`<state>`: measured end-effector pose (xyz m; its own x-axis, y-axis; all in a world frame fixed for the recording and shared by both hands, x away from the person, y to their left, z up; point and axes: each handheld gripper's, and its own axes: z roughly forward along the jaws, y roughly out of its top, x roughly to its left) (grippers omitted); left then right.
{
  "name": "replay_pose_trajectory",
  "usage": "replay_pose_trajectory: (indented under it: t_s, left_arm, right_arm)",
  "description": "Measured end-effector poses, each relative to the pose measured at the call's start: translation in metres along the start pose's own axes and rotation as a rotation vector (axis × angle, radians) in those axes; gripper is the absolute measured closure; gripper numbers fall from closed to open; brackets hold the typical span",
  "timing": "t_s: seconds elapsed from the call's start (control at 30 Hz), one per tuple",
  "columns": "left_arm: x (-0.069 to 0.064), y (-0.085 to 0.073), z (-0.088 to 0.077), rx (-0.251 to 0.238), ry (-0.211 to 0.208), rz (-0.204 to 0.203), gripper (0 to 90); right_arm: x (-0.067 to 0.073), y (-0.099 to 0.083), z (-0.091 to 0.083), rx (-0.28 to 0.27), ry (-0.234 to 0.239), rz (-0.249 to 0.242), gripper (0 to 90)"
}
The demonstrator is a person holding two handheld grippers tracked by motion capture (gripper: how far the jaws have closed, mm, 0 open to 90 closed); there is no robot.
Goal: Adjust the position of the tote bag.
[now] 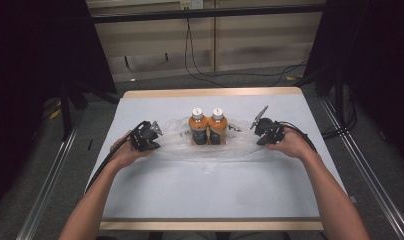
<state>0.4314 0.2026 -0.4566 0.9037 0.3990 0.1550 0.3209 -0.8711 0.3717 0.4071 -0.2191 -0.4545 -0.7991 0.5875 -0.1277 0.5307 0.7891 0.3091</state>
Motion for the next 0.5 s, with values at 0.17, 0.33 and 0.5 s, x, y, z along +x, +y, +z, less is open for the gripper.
replay_pose_trajectory:
  t_s: [0.17, 0.33, 0.5]
  left_arm:
    - [0.000, -0.003, -0.001, 0.008, 0.004, 0.012, 90.0]
    - [0.005, -0.006, -0.001, -0.009, -0.003, -0.013, 90.0]
    - [0.005, -0.007, -0.001, -0.009, -0.003, -0.013, 90.0]
  right_arm:
    - [-0.004, 0.002, 0.005, -0.040, -0.076, 0.023, 90.0]
    - [-0.018, 0.001, 0.008, -0.060, -0.071, 0.068, 90.0]
    - [-0.020, -0.002, 0.007, -0.044, -0.078, 0.069, 90.0]
